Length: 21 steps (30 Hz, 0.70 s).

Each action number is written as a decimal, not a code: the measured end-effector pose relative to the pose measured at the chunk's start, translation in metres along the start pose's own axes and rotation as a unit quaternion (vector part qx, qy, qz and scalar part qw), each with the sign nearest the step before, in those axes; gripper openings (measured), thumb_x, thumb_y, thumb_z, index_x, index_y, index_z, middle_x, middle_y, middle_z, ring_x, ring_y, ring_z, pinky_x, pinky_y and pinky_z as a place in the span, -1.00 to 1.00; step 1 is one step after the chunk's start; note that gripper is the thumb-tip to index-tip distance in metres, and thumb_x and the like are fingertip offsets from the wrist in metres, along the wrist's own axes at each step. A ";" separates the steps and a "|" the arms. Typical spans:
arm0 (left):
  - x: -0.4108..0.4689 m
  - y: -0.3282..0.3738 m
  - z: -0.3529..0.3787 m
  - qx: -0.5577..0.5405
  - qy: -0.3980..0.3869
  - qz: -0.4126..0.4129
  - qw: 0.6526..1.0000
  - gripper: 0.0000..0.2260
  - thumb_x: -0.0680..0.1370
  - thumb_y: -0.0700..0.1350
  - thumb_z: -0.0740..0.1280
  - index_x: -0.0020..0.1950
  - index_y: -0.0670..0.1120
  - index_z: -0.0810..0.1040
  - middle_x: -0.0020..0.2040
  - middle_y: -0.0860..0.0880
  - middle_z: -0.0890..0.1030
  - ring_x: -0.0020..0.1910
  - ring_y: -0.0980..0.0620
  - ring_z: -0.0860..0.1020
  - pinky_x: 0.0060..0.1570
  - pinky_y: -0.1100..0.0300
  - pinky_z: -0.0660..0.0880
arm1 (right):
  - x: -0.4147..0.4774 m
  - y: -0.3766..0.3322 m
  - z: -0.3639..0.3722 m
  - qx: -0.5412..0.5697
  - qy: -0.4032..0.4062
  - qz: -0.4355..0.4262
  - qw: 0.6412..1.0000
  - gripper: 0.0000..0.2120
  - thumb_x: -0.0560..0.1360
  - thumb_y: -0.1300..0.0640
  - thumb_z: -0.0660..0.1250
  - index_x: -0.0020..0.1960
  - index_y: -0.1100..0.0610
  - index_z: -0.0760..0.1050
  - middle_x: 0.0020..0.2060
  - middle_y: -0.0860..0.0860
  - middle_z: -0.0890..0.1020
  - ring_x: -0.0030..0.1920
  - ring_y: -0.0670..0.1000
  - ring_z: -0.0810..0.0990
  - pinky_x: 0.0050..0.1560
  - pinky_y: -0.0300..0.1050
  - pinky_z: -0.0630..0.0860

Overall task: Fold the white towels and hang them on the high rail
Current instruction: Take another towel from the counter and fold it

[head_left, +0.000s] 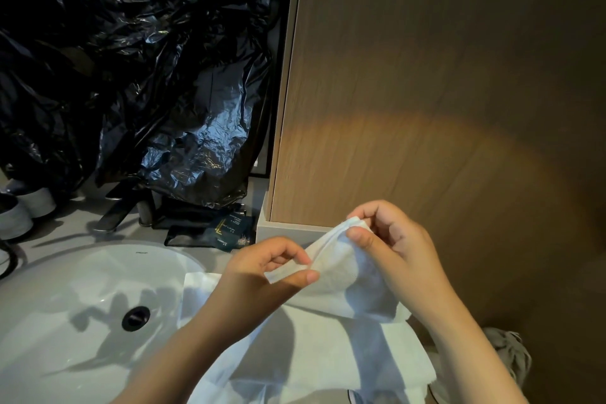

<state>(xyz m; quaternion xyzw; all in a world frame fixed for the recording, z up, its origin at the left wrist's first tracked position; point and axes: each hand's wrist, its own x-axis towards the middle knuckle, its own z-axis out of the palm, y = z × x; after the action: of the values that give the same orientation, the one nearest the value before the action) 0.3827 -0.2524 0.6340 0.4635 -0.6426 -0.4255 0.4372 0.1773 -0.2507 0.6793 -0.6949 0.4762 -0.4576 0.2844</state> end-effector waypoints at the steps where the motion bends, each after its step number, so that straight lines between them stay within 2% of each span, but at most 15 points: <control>1: -0.001 -0.002 0.000 0.002 0.002 -0.003 1.000 -0.85 0.39 -0.11 0.54 -0.18 0.10 0.62 -0.20 0.09 0.64 -0.19 0.09 0.58 -0.17 0.36 0.46 | 0.000 0.000 -0.001 -0.002 -0.001 0.001 1.000 -0.91 0.53 0.16 0.39 -0.08 -0.02 0.56 -0.23 -0.02 0.60 -0.20 -0.01 0.56 -0.19 -0.19 0.48; 4: 0.000 -0.007 0.002 0.031 0.018 0.005 0.999 -0.81 0.40 -0.13 0.52 -0.17 0.16 0.62 -0.21 0.13 0.64 -0.18 0.17 0.58 -0.13 0.37 0.45 | -0.002 0.001 -0.001 0.006 0.001 0.004 1.000 -0.91 0.54 0.15 0.39 -0.10 -0.03 0.55 -0.26 -0.08 0.59 -0.23 -0.09 0.53 -0.20 -0.30 0.45; 7: 0.001 -0.011 0.003 0.040 0.043 0.031 0.998 -0.78 0.45 -0.20 0.47 -0.18 0.16 0.63 -0.27 0.17 0.64 -0.24 0.21 0.57 -0.20 0.46 0.41 | -0.003 0.001 -0.001 0.028 0.007 0.018 0.999 -0.89 0.53 0.17 0.40 -0.12 -0.02 0.56 -0.28 -0.10 0.59 -0.24 -0.12 0.52 -0.21 -0.31 0.44; 11: 0.000 -0.012 0.003 0.029 0.050 0.078 0.995 -0.93 0.38 -0.01 0.43 -0.17 0.13 0.65 -0.25 0.16 0.66 -0.22 0.16 0.61 -0.17 0.38 0.47 | -0.002 -0.004 -0.004 0.059 0.026 0.036 0.997 -0.93 0.49 0.19 0.43 -0.14 0.07 0.58 -0.33 -0.04 0.60 -0.27 -0.09 0.52 -0.23 -0.25 0.44; 13: -0.001 -0.012 0.002 0.006 0.040 0.102 0.994 -0.89 0.36 0.04 0.41 -0.17 0.08 0.67 -0.23 0.12 0.68 -0.20 0.11 0.64 -0.13 0.29 0.53 | -0.002 -0.006 -0.007 0.076 0.034 0.043 0.996 -0.96 0.47 0.21 0.44 -0.14 0.13 0.59 -0.35 -0.04 0.61 -0.28 -0.10 0.52 -0.23 -0.24 0.45; 17: 0.003 -0.015 0.004 0.007 0.024 0.105 0.994 -0.97 0.37 -0.07 0.46 -0.27 0.02 0.69 -0.23 0.09 0.69 -0.18 0.09 0.65 -0.10 0.31 0.52 | -0.002 -0.008 -0.010 0.078 0.040 0.049 0.995 -0.97 0.46 0.24 0.44 -0.13 0.17 0.60 -0.35 -0.01 0.62 -0.28 -0.07 0.54 -0.23 -0.22 0.46; 19: 0.006 -0.016 0.005 0.052 0.009 0.096 0.994 -0.92 0.39 -0.01 0.44 -0.28 0.02 0.69 -0.24 0.14 0.68 -0.17 0.14 0.64 -0.10 0.34 0.50 | -0.001 -0.009 -0.010 0.075 0.053 0.041 0.995 -0.96 0.47 0.25 0.44 -0.13 0.16 0.59 -0.35 0.01 0.61 -0.29 -0.09 0.53 -0.24 -0.24 0.46; 21: 0.008 -0.019 0.005 0.104 -0.006 0.097 0.990 -0.79 0.40 0.10 0.38 -0.29 -0.02 0.67 -0.28 0.14 0.65 -0.19 0.16 0.61 -0.12 0.28 0.48 | 0.001 -0.010 -0.013 0.066 0.070 0.027 0.995 -0.96 0.47 0.21 0.44 -0.12 0.13 0.59 -0.31 0.04 0.61 -0.28 -0.08 0.54 -0.25 -0.25 0.47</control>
<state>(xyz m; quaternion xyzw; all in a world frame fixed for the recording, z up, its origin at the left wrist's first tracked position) 0.3811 -0.2637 0.6158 0.4397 -0.7276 -0.3150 0.4220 0.1698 -0.2469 0.6937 -0.6282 0.4821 -0.5275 0.3077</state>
